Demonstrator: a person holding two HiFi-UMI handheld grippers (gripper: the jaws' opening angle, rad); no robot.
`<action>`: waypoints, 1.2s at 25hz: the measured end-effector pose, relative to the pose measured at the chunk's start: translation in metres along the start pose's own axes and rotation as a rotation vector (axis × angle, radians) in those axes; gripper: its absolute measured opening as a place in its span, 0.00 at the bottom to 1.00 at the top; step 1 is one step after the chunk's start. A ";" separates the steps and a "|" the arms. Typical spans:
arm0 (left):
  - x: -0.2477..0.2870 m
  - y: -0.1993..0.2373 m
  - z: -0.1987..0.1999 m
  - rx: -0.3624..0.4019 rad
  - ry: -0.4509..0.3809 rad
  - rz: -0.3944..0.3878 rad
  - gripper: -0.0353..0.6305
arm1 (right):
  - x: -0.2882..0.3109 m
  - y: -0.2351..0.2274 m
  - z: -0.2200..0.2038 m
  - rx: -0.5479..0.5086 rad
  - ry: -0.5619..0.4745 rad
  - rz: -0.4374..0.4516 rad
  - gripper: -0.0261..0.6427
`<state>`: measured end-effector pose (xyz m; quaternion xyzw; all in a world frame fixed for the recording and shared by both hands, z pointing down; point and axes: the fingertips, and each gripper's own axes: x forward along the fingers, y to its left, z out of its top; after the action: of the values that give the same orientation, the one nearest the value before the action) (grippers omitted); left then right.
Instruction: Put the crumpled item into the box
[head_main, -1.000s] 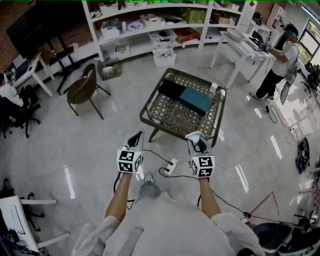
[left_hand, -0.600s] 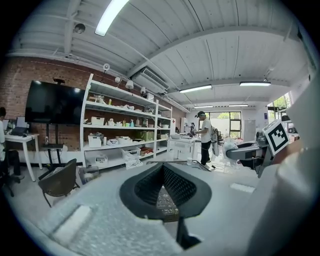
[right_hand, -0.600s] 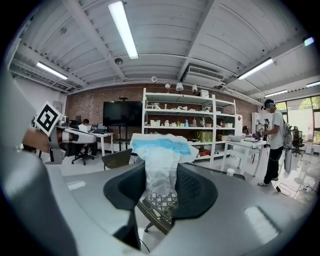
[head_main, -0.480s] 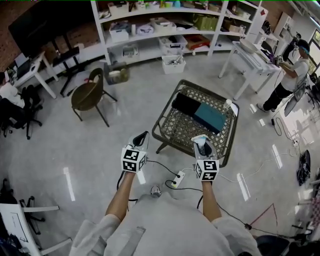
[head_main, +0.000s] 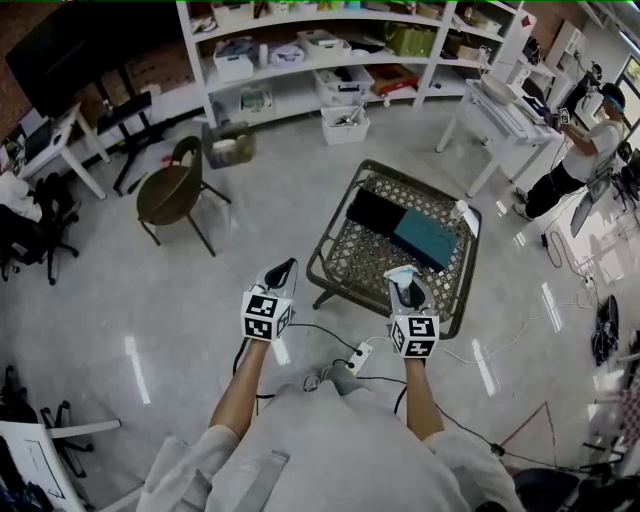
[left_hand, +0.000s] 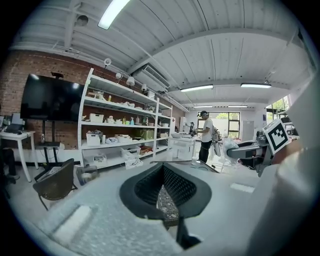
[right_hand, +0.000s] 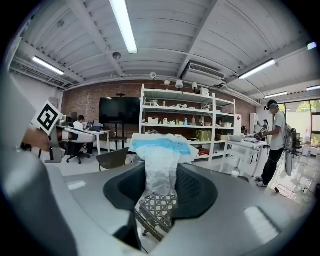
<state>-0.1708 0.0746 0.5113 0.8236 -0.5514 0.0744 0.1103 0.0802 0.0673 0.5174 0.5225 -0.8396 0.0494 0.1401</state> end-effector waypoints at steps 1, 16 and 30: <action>0.003 0.000 0.000 0.001 0.001 -0.005 0.06 | 0.001 -0.002 0.000 0.001 0.002 -0.004 0.26; 0.055 -0.003 -0.009 -0.009 0.057 -0.072 0.06 | 0.029 -0.023 -0.011 0.029 0.049 -0.037 0.26; 0.154 0.037 0.019 0.008 0.069 -0.044 0.06 | 0.129 -0.081 0.004 0.054 0.037 -0.029 0.26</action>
<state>-0.1464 -0.0817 0.5348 0.8330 -0.5286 0.1023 0.1276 0.0982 -0.0811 0.5455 0.5371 -0.8276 0.0798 0.1423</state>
